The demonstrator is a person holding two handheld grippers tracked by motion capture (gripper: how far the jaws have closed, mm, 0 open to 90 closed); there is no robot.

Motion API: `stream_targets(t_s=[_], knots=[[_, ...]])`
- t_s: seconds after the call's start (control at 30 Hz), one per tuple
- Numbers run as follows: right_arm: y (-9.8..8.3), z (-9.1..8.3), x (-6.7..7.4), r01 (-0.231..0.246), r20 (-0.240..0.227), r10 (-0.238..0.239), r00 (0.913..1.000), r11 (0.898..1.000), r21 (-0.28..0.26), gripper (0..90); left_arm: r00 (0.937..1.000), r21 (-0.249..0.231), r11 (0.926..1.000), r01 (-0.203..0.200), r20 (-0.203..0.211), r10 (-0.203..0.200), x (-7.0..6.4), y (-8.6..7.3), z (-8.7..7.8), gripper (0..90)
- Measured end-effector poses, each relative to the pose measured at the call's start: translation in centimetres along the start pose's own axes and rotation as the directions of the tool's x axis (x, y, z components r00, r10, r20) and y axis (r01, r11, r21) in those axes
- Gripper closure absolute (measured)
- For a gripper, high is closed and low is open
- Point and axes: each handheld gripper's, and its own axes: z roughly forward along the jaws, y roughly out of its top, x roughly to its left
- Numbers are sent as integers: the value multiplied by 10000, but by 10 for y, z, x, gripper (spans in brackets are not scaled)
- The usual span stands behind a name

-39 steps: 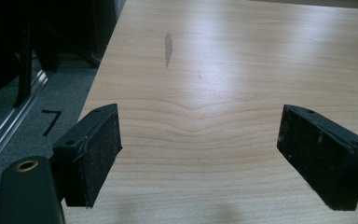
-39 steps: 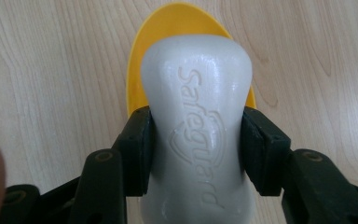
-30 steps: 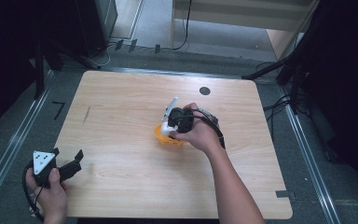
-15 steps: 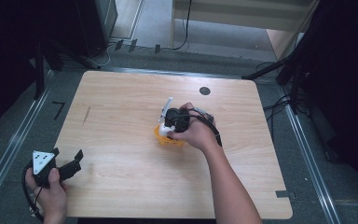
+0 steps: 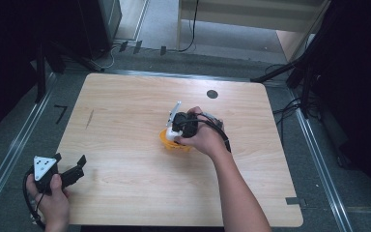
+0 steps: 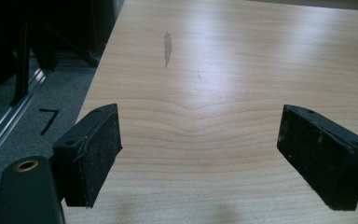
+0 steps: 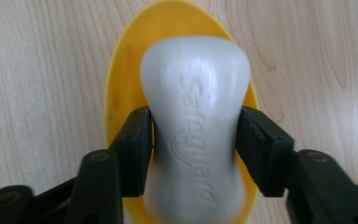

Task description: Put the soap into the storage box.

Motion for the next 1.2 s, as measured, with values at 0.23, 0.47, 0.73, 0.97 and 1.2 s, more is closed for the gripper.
stream_targets(t_s=[0.23,0.47,0.73,0.97,1.2], knots=[[0,-12,1,-112,-78,108,9999,9979,-633,455,10000,3,10000,-3,-11,3,0,0,0,140],[-10,-19,4,-502,-122,493,9987,9953,-824,452,10000,-5,10000,-7,-5,7,0,0,0,140],[-30,-28,5,-1444,-152,1436,9895,9823,-1191,378,10000,11,10000,-52,-2,52,0,0,0,140],[-46,-35,7,-2393,-11,2429,9700,9546,-1772,213,10000,20,10000,-58,2,58,0,0,0,140],[-61,-35,13,-3050,739,3250,9428,9307,-2020,0,10000,22,10000,-60,12,60,-1,0,0,140]])
